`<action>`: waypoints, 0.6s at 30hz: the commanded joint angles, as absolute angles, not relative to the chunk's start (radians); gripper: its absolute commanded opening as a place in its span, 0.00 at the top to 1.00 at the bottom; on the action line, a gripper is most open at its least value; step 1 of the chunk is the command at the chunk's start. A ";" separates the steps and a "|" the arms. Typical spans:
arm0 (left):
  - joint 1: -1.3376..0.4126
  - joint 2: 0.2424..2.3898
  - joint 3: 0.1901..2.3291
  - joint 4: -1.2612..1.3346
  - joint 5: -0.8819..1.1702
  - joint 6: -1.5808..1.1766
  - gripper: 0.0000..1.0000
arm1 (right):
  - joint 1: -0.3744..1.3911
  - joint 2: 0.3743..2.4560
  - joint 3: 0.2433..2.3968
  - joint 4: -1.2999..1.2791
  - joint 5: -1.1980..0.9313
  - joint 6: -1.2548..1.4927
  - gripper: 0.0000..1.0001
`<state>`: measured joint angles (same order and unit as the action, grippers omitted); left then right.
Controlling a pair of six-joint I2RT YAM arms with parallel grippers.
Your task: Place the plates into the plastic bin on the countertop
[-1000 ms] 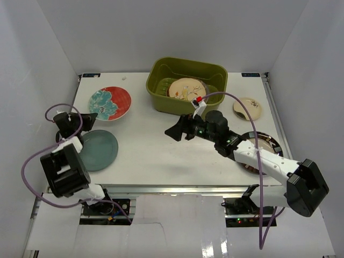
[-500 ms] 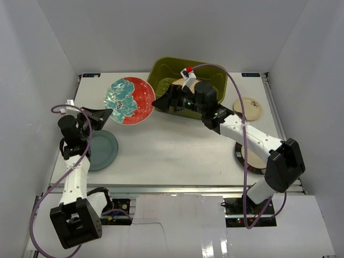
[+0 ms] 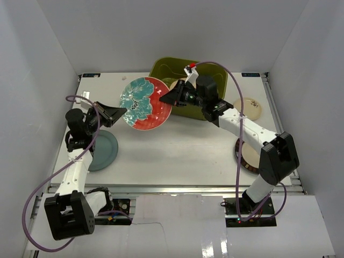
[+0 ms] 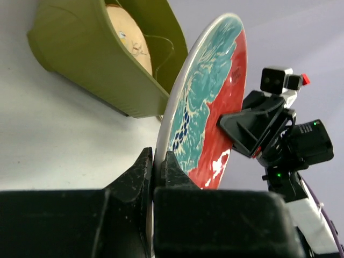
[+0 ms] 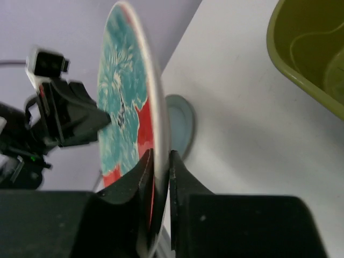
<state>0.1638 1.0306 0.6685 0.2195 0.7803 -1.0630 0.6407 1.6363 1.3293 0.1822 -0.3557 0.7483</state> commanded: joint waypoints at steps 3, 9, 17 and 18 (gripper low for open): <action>0.150 1.005 0.706 0.368 0.885 -1.141 0.56 | 0.582 1.575 1.335 0.216 -0.345 0.715 0.92; 0.078 0.974 0.675 0.270 0.948 -1.036 0.02 | 0.414 1.578 1.410 0.226 -0.463 0.776 0.92; -0.163 0.942 0.736 -0.049 0.859 -0.707 0.02 | 0.215 1.689 1.575 0.077 -0.382 0.684 0.92; -0.178 0.934 0.735 -0.090 0.842 -0.677 0.02 | 0.204 1.721 1.601 0.048 -0.371 0.657 0.92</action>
